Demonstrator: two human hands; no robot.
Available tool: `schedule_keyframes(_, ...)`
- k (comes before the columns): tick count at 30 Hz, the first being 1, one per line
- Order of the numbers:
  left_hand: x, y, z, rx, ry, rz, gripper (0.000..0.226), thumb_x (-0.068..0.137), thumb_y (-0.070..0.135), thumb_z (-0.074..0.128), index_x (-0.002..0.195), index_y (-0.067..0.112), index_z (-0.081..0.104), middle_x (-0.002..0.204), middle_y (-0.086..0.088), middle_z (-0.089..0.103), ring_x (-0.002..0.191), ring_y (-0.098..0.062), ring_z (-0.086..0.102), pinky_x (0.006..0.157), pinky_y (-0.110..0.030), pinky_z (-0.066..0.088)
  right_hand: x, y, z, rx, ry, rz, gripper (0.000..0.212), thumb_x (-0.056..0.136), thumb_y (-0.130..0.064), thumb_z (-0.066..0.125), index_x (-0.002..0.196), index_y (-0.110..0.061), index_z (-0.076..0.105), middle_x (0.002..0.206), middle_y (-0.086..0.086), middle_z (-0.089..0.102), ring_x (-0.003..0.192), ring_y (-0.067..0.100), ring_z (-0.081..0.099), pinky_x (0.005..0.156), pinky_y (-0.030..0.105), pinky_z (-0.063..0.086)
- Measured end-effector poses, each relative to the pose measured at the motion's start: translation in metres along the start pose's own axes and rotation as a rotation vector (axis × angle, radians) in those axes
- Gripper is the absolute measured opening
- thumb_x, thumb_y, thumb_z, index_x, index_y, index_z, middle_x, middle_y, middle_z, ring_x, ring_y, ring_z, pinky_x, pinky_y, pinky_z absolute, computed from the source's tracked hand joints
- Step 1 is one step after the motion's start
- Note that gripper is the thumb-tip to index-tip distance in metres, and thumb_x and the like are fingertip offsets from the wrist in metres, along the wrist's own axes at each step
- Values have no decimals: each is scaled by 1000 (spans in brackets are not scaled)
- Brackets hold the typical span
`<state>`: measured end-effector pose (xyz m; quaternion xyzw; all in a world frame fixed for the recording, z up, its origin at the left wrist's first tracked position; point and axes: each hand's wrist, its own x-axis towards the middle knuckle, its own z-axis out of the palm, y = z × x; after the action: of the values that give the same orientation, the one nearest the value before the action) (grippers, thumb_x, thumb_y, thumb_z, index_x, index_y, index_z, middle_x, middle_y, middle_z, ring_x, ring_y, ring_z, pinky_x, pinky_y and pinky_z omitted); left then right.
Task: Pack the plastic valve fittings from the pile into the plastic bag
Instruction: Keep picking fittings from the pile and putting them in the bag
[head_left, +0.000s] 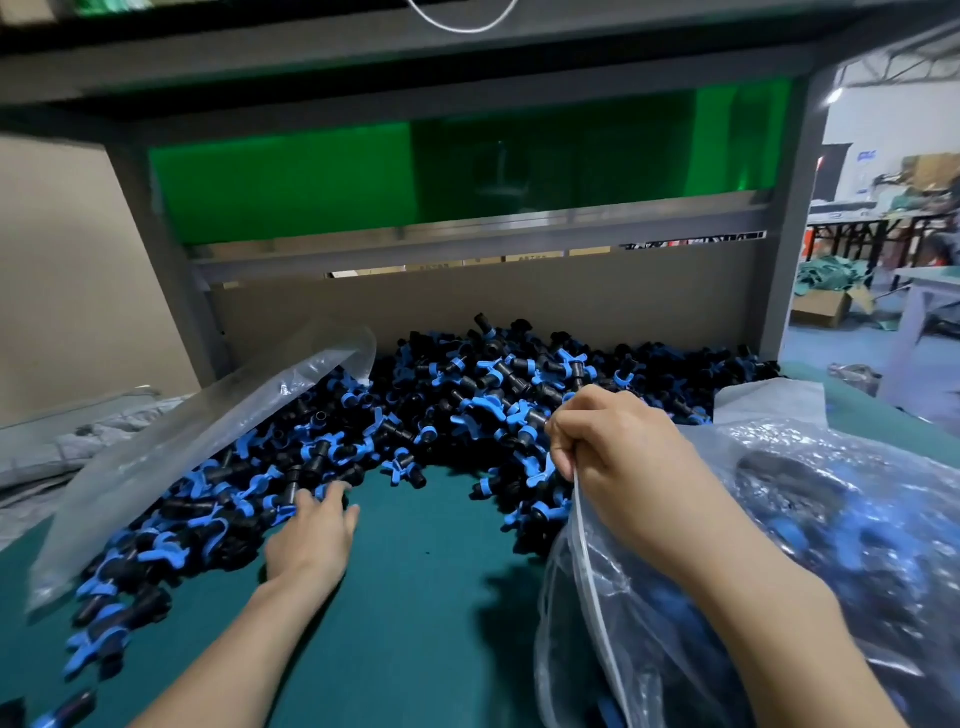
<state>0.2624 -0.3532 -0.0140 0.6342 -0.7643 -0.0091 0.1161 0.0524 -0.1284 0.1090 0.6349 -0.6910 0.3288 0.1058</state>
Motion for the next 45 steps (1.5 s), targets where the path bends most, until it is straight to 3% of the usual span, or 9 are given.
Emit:
schedule_keyframes(4, -13, -6, 9, -143, 179, 14, 21, 103, 28, 34, 119, 23, 47, 111, -4, 51, 81, -23, 61, 65, -36, 48, 0, 2, -1, 13, 0, 9, 41, 78, 1, 43, 55, -32, 36, 90, -11, 54, 91, 19, 49, 86, 38, 40)
schedule_keyframes(8, -25, -5, 6, -299, 313, 25, 9, 98, 27, 43, 103, 24, 50, 98, -3, 50, 72, -28, 58, 62, -38, 49, -1, 2, -1, 24, -3, 12, 41, 78, 2, 44, 55, -31, 38, 90, -13, 53, 91, 15, 47, 85, 37, 39)
schedule_keyframes(13, -43, -3, 6, -826, 445, -95, 14, 96, 26, 44, 94, 26, 58, 87, -4, 63, 71, -26, 55, 63, -37, 44, 0, 1, -1, 19, 1, 5, 42, 78, 2, 44, 54, -31, 37, 89, -14, 54, 90, 14, 48, 84, 36, 39)
schedule_keyframes(17, -63, 33, 9, -1473, 292, -275, 24, 102, 23, 47, 91, 13, 64, 60, 3, 51, 45, -10, 48, 42, -22, 40, 1, 3, 0, 33, 4, 4, 43, 78, 3, 45, 53, -30, 37, 91, -14, 56, 93, 17, 51, 84, 36, 39)
schedule_keyframes(21, -80, 78, 11, -1847, 93, -254, 27, 101, 24, 49, 89, 5, 63, 62, 2, 48, 44, -4, 46, 39, -18, 39, 0, 2, 0, 9, -7, -3, 43, 80, 4, 44, 54, -29, 38, 91, -14, 56, 95, 18, 52, 86, 38, 40)
schedule_keyframes(25, -88, 88, 8, -1873, -49, -187, 23, 100, 21, 50, 97, 4, 64, 65, 1, 53, 50, -6, 50, 42, -19, 43, 0, 3, 0, 15, -6, -7, 44, 81, 4, 43, 53, -29, 38, 90, -13, 56, 99, 19, 56, 86, 39, 42)
schedule_keyframes(31, -89, 83, 2, -1967, -161, -248, 20, 104, 15, 44, 105, 4, 60, 72, -4, 54, 53, -9, 49, 43, -18, 44, 0, 2, 1, 16, -10, -3, 44, 79, 5, 44, 53, -30, 38, 90, -12, 58, 98, 21, 55, 86, 41, 42)
schedule_keyframes(38, -84, 77, 7, -2038, -196, -320, 18, 103, 14, 45, 102, 5, 60, 72, -4, 58, 58, -11, 51, 46, -18, 48, 0, 3, 3, 20, 5, 2, 44, 78, 4, 43, 53, -31, 37, 91, -11, 59, 97, 22, 54, 86, 42, 42)
schedule_keyframes(45, -84, 76, 8, -2027, -235, -276, 20, 101, 13, 51, 113, 2, 61, 75, -3, 64, 58, -8, 55, 50, -18, 50, 0, 4, 2, 24, -4, -1, 44, 79, 4, 43, 53, -30, 38, 93, -11, 60, 99, 22, 54, 89, 42, 42)
